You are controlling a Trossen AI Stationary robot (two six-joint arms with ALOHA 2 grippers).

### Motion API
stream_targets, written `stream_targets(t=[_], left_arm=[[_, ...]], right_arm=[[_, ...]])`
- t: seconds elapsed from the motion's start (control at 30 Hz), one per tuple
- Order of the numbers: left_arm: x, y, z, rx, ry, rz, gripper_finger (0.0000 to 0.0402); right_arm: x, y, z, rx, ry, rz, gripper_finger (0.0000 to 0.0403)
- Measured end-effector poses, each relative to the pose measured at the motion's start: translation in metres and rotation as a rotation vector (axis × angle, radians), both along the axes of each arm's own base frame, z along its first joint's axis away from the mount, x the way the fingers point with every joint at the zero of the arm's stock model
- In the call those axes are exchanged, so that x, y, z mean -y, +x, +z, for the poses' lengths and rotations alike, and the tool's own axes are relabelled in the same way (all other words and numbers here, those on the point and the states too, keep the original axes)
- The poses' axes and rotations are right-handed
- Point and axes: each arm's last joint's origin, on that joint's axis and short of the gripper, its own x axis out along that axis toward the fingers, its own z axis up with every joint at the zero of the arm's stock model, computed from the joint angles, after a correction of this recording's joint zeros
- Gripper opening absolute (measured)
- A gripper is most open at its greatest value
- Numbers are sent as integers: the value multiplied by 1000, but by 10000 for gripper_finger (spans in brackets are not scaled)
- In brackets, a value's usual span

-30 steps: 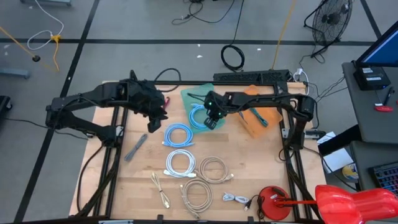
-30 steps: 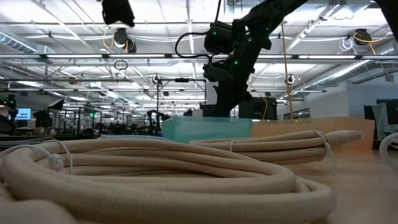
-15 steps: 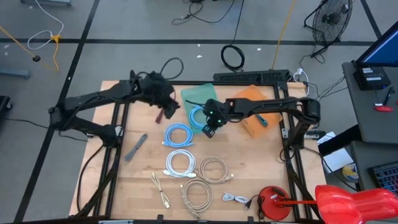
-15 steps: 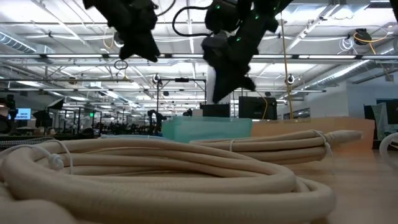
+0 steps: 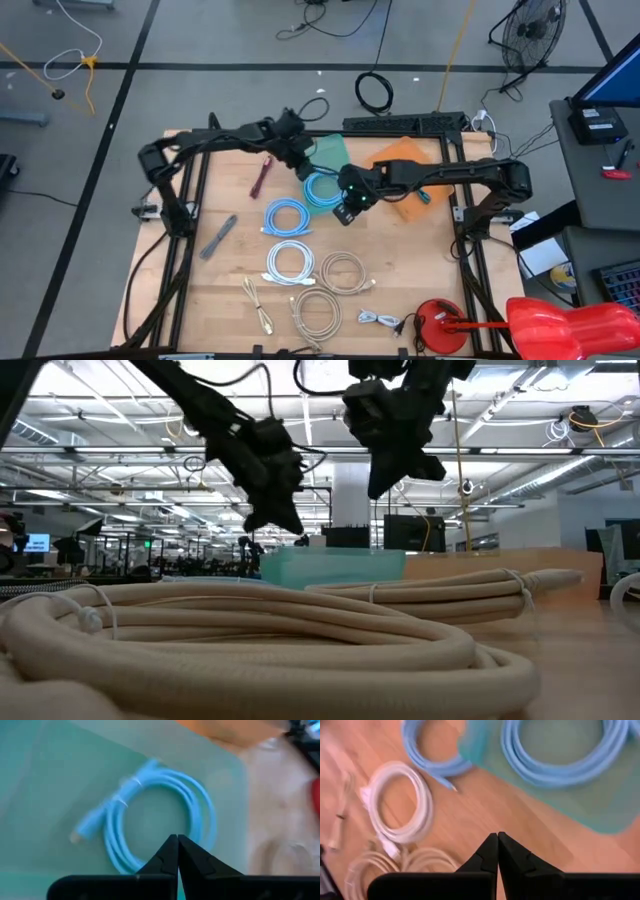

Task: Pick & Place USB Port
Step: Put the right light blue charger cable into the green bin

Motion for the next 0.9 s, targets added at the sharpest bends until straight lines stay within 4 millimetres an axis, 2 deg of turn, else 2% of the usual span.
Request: stream_targets(t=[0.07, 0.33, 0.47, 0.73, 0.9], left_arm=[[-7, 9, -4, -38, 32, -2, 3], [-34, 40, 2, -137, 260, 4, 1], [-42, 49, -3, -170, 284, -9, 1], [-50, 50, -25, -271, 271, 1, 1], [-50, 49, -37, -329, 269, -6, 0]], right_arm=[[-5, 4, -1, 16, -4, 10, 0], [-12, 9, -15, -24, -49, 6, 0], [-12, 8, -33, -2, -29, -24, 0], [-16, 1, -61, 8, 48, -49, 0], [-16, 2, -64, 42, 58, -70, 0]])
